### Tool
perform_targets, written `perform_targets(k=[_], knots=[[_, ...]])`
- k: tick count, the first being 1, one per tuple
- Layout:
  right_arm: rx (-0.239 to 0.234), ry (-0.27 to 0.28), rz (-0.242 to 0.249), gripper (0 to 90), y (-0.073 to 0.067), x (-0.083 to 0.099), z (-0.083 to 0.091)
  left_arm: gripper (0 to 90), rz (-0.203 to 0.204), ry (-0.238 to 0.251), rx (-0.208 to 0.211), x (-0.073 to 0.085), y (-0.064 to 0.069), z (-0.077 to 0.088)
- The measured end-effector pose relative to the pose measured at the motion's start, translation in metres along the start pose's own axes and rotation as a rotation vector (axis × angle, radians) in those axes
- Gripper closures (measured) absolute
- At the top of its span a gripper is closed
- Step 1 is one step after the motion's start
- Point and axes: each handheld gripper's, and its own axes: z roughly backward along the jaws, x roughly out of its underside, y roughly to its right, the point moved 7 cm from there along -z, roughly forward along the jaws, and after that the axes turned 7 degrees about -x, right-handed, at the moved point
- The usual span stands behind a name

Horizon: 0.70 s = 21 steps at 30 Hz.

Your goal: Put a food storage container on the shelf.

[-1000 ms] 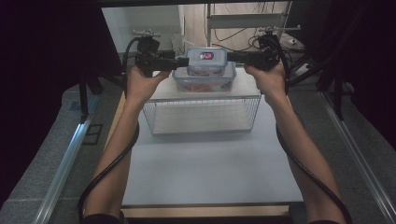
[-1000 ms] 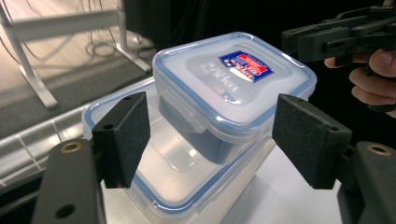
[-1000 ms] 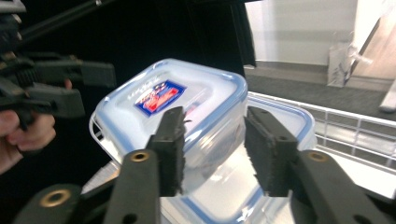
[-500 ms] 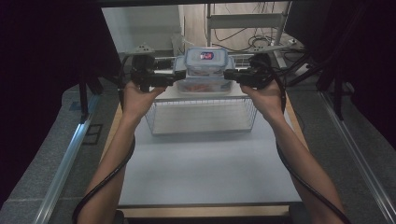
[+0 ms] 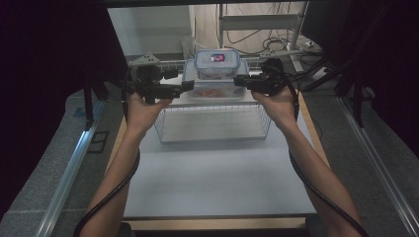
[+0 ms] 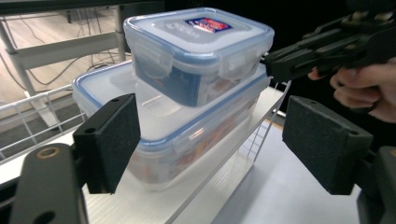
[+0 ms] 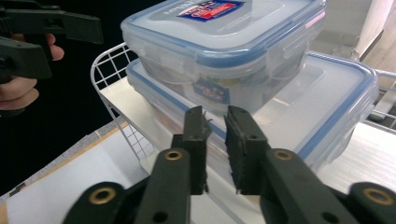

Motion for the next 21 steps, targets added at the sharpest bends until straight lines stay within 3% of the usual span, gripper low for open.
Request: perform_targets(k=[4, 8, 14, 21], knots=[[-0.015, 0.018, 0.002, 61.1, -0.006, 0.003, 0.006, 15.0, -0.045, -0.012, -0.031, 0.007, 0.009, 0.001], [-0.005, 0.011, 0.039, 45.1, -0.012, 0.011, 0.011, 11.4, -0.083, -0.025, -0.04, 0.015, 0.021, 0.0], [0.036, -0.023, 0.134, 31.4, -0.024, 0.028, 0.014, 7.8, -0.078, -0.029, -0.019, 0.032, 0.035, -0.002], [0.046, -0.04, 0.168, 23.7, -0.035, 0.048, 0.015, 6.2, -0.079, -0.055, -0.011, 0.055, 0.048, -0.004]])
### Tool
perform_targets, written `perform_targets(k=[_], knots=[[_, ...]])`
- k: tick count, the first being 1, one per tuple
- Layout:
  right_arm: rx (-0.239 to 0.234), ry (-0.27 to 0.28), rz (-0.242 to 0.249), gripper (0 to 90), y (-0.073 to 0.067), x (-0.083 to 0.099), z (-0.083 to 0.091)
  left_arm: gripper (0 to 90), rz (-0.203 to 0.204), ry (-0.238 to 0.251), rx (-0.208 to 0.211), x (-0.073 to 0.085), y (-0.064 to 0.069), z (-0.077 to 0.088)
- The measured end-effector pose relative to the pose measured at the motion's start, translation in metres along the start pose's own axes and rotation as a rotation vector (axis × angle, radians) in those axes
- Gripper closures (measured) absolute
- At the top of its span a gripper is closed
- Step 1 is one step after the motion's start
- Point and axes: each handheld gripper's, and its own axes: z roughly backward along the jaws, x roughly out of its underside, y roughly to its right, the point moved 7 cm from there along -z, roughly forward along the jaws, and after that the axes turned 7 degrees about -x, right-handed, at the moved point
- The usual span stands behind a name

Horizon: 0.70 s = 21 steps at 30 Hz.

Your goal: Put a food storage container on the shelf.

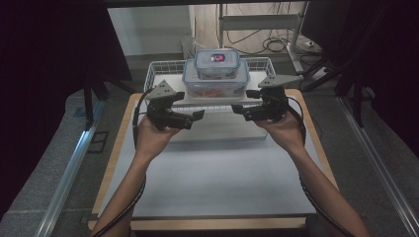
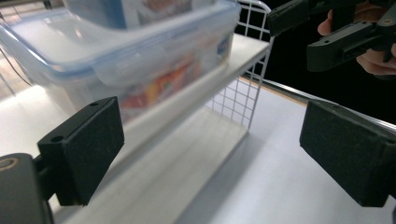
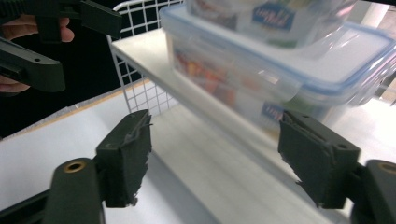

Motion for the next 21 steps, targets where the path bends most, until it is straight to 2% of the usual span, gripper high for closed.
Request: perform_targets(k=[5, 9, 14, 18, 21], knots=[[0.002, -0.015, 0.01, 17.4, -0.008, 0.015, 0.001, 4.5, 0.003, -0.015, 0.007, 0.018, 0.009, 0.004], [0.003, -0.026, 0.01, 12.1, -0.014, 0.034, 0.004, 3.7, 0.007, -0.039, 0.003, 0.042, 0.014, 0.01], [0.005, -0.061, -0.004, 7.6, -0.021, 0.07, 0.007, 2.5, 0.028, -0.057, -0.01, 0.074, 0.02, 0.018], [0.01, -0.083, -0.014, 3.9, -0.026, 0.097, 0.011, 2.3, 0.019, -0.078, -0.042, 0.098, 0.021, 0.024], [0.006, -0.097, -0.02, 2.4, -0.029, 0.114, 0.015, 2.1, 0.026, -0.086, -0.051, 0.114, 0.022, 0.029]])
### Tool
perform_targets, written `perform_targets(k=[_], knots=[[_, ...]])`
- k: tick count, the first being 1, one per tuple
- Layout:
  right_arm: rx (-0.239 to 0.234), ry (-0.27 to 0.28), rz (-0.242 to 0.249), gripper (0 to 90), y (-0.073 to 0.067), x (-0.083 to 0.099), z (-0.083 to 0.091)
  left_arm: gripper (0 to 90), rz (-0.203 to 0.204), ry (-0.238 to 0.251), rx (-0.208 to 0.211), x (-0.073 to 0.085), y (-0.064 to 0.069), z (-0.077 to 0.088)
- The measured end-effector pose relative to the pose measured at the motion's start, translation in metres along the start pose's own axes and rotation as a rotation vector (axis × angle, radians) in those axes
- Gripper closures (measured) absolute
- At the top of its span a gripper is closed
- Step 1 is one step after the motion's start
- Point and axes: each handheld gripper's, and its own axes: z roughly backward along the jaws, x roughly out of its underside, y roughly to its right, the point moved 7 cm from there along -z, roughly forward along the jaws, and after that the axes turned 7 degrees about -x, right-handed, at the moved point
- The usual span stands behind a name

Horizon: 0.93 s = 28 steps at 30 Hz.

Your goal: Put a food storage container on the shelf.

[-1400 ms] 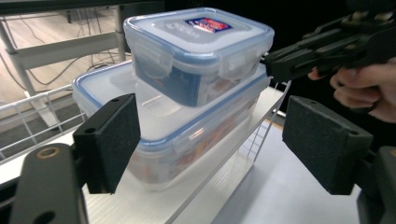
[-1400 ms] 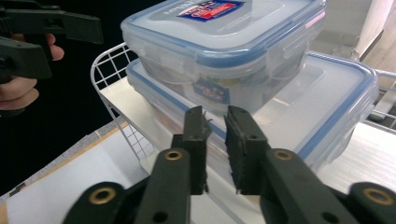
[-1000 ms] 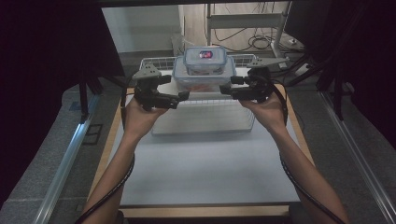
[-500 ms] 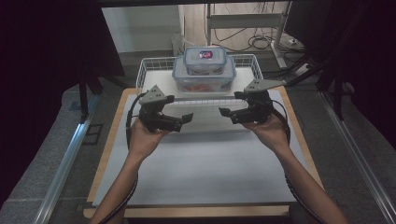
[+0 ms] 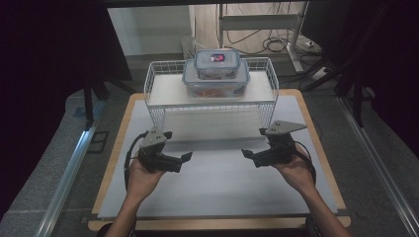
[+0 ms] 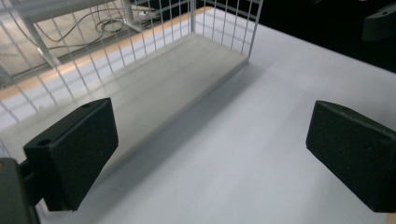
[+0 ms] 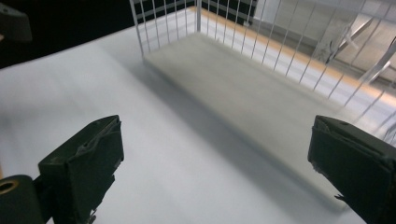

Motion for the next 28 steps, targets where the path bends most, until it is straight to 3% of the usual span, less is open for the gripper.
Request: perform_targets(k=[5, 10, 14, 19, 21, 24, 28], knots=[[-0.009, 0.013, -0.047, 2.1, -0.001, 0.023, 0.006, 1.9, 0.003, -0.024, -0.017, 0.027, 0.005, 0.003], [0.009, 0.014, -0.057, 2.2, 0.0, 0.046, 0.009, 1.9, 0.011, -0.03, -0.032, 0.051, 0.007, 0.007], [0.034, -0.024, -0.046, 2.2, 0.001, 0.071, 0.007, 1.9, 0.051, -0.063, -0.047, 0.075, 0.003, 0.01], [0.046, -0.087, -0.035, 2.2, 0.003, 0.099, -0.001, 2.1, 0.058, -0.109, -0.061, 0.101, 0.001, 0.011], [0.056, -0.108, -0.021, 2.2, 0.004, 0.105, -0.005, 2.4, 0.057, -0.126, -0.062, 0.107, -0.001, 0.008], [0.048, -0.125, -0.027, 2.1, 0.006, 0.11, -0.01, 2.4, 0.024, -0.143, -0.096, 0.109, -0.005, 0.004], [0.05, -0.123, -0.029, 2.1, 0.007, 0.111, -0.01, 2.3, 0.033, -0.135, -0.096, 0.109, -0.007, 0.005]])
